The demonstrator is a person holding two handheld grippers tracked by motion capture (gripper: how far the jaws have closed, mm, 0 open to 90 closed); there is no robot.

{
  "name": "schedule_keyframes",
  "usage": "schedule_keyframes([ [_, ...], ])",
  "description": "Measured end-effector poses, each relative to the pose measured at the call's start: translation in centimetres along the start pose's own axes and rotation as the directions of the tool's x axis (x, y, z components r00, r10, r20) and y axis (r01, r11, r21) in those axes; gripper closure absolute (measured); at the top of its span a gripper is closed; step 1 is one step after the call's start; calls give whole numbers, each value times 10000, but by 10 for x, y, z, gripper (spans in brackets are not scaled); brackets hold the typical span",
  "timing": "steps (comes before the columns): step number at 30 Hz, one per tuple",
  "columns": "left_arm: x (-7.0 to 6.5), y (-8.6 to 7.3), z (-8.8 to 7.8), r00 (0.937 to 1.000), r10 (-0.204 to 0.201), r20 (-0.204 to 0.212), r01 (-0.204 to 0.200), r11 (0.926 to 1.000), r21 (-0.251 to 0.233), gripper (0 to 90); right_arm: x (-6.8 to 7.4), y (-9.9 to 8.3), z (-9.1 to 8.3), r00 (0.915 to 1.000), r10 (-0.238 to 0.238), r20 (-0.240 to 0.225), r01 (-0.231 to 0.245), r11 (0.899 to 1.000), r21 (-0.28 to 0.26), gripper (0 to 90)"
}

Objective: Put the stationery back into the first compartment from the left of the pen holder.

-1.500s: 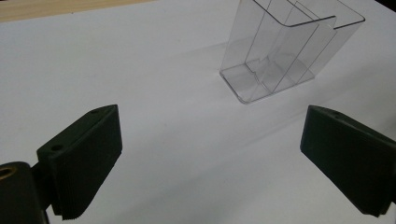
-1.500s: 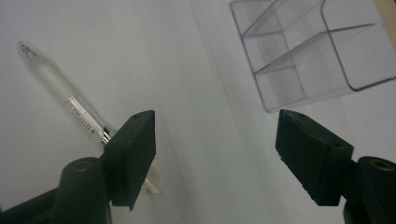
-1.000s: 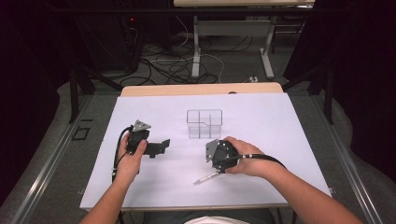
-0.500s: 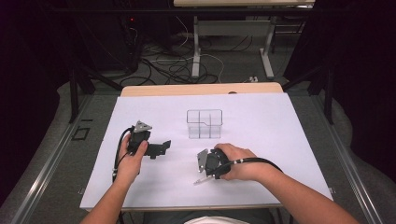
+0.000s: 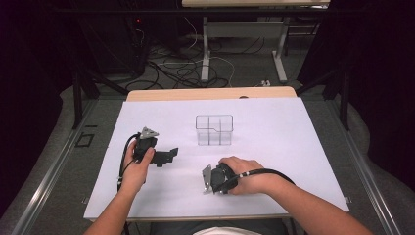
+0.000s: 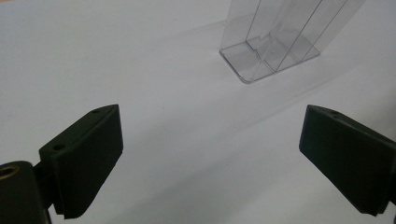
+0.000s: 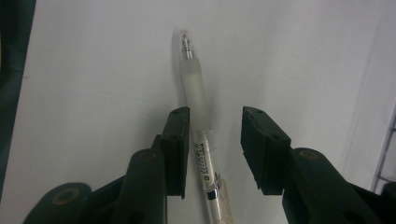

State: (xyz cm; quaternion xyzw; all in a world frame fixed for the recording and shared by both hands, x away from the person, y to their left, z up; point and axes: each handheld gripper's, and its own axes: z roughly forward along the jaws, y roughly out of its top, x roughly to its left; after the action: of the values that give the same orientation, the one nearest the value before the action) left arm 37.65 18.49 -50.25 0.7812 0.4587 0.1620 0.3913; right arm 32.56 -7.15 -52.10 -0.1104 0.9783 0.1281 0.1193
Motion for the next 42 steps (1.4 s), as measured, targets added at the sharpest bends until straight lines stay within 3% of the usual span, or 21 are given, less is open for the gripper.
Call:
schedule_keyframes([
  [5,1,-1,0,10000,-52,-67,53,10000,45,64,1,0,1,9997,-51,-245,53,9999,110,654],
  [8,2,-1,0,10000,-57,-18,57,10000,21,65,2,-1,4,9998,-169,-85,169,9998,54,668],
  [9,2,-1,0,10000,-54,-21,54,10000,21,65,1,0,3,9987,-125,-500,145,9991,399,673],
  [10,2,-1,0,10000,-60,-22,60,10000,18,65,4,-2,8,9998,-60,203,66,9997,-251,678],
  [11,2,-1,0,10000,-61,-22,61,10000,17,65,2,-2,6,9995,-227,-199,229,9997,92,682],
  [17,2,-1,0,10000,-49,-40,50,10000,65,65,3,0,7,9982,-442,-408,452,9987,243,739],
  [30,2,-1,1,10000,-51,-63,52,9999,99,68,1,1,7,9921,-1193,-386,1203,9924,254,796],
  [42,3,-1,1,10000,-51,-46,51,9999,161,68,2,3,6,9921,-1228,-257,1237,9915,394,797],
])
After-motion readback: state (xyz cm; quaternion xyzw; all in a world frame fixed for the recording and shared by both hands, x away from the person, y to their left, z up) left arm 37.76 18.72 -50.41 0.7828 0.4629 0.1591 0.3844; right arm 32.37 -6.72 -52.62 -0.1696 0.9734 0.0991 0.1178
